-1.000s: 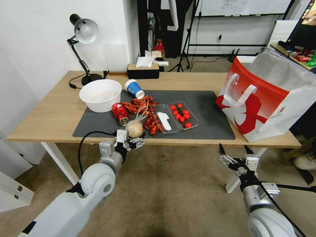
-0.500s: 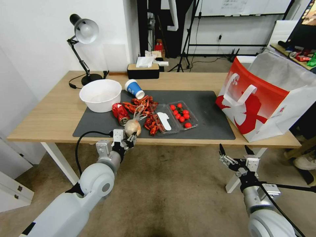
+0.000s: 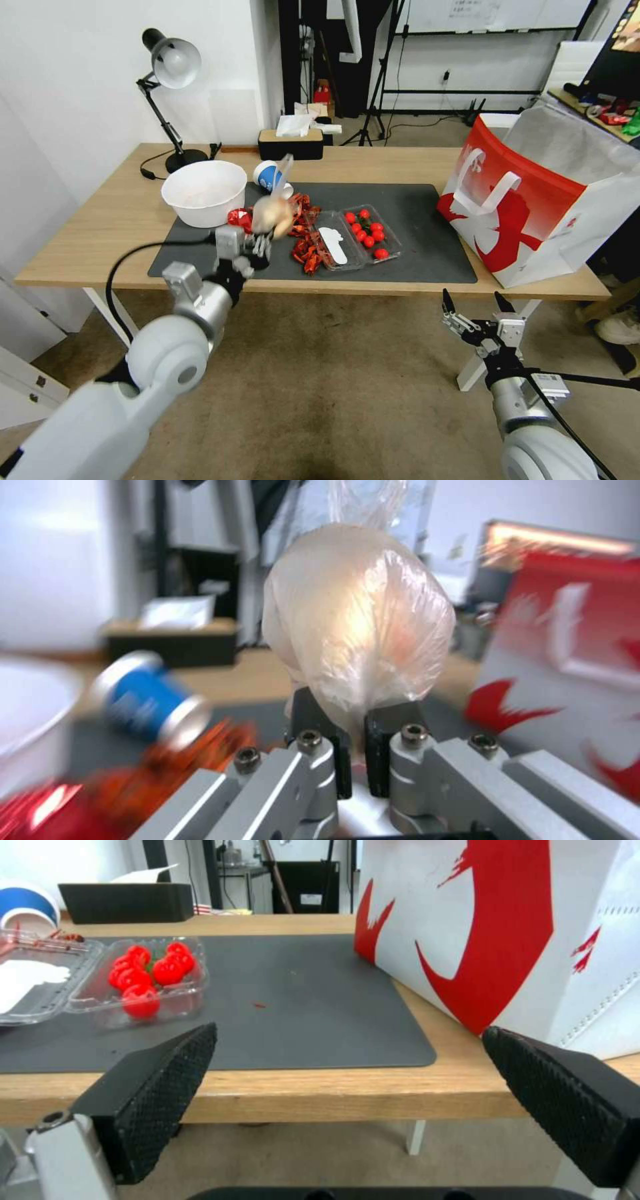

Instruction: Pick up the trash from the table and place it into the takeout bag.

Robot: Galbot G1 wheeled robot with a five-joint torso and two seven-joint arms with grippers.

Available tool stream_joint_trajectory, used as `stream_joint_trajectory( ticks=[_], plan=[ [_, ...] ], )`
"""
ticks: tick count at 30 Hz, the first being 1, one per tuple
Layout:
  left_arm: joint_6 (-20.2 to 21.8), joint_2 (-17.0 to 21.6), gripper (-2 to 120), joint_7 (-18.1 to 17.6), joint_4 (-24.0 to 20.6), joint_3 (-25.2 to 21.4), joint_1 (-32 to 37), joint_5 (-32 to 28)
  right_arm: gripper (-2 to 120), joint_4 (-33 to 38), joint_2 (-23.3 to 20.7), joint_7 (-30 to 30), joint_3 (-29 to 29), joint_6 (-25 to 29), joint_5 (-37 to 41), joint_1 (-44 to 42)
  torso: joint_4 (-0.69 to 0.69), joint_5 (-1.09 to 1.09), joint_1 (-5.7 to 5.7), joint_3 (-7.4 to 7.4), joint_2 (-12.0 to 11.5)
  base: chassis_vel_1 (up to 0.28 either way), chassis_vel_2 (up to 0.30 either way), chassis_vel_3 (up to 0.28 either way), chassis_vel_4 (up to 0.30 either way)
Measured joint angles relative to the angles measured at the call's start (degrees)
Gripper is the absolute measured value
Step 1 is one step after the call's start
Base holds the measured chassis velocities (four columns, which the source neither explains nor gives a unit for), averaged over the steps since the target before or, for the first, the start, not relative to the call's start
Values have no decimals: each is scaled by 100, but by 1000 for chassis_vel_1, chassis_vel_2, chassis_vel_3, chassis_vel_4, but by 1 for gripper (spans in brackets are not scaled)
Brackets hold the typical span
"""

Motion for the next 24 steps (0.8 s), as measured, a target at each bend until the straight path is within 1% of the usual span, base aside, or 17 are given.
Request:
stream_joint_trajectory(
  ticks=[1,2,3,4,5,7,8,10,11,14,15,18,19,20,21,22,24],
  plan=[
    [-35,8,3,49,151,349,-482,-112,100,33,21,4,13,0,-30,-36,-2,0,1,0,0,0,0,0,0],
    [-35,8,3,49,151,349,-482,-112,100,33,21,4,13,0,-30,-36,-2,0,1,0,0,0,0,0,0],
    [-48,-17,3,52,308,659,-893,-184,100,53,34,6,19,0,-50,-52,-2,-1,0,0,0,0,0,0,0],
    [-60,-168,3,41,612,1191,-1584,-258,100,82,66,13,40,0,-84,-73,0,0,0,1,0,0,0,0,0],
    [-60,-168,3,41,612,1191,-1584,-258,100,82,66,13,40,0,-84,-73,0,0,0,1,0,0,0,0,0],
    [-67,-605,3,7,1154,1987,-2760,-373,100,106,126,27,44,0,-153,-87,-5,1,1,1,0,0,0,0,0],
    [-67,-605,3,7,1154,1987,-2760,-373,100,106,126,27,44,0,-153,-87,-5,1,1,1,0,0,0,0,0],
    [-84,-1009,3,14,1610,2575,-3587,-493,100,124,179,36,36,-1,-226,-108,-5,2,1,2,0,0,0,0,0],
    [-84,-1009,3,14,1610,2575,-3587,-493,100,124,179,36,36,-1,-226,-108,-5,2,1,2,0,0,0,0,0],
    [-100,-1519,3,88,2275,3166,-4527,-699,100,141,244,43,33,-8,-315,-151,-1,2,1,2,0,0,0,0,0],
    [-100,-1519,3,88,2275,3166,-4527,-699,100,141,244,43,33,-8,-315,-151,-1,2,1,2,0,0,0,0,0],
    [-72,-1975,3,159,2767,3533,-5135,-858,100,143,300,49,51,-12,-364,-176,-1,2,1,1,0,0,0,0,0],
    [-72,-1975,3,159,2767,3533,-5135,-858,100,143,300,49,51,-12,-364,-176,-1,2,1,1,0,0,0,0,0],
    [-31,-2135,3,179,2920,3615,-5278,-901,100,141,317,52,53,-13,-378,-180,-1,2,1,0,0,0,0,0,0],
    [85,-2483,3,213,3273,3733,-5529,-963,100,132,341,59,55,-15,-403,-182,-2,2,1,1,0,0,0,0,0],
    [85,-2483,3,213,3273,3733,-5529,-963,100,132,341,59,55,-15,-403,-182,-2,2,1,1,0,0,0,0,0],
    [116,-2849,3,311,3676,3860,-5780,-1016,100,126,354,63,56,-16,-420,-182,-1,1,1,1,0,0,0,0,0]
  ],
)
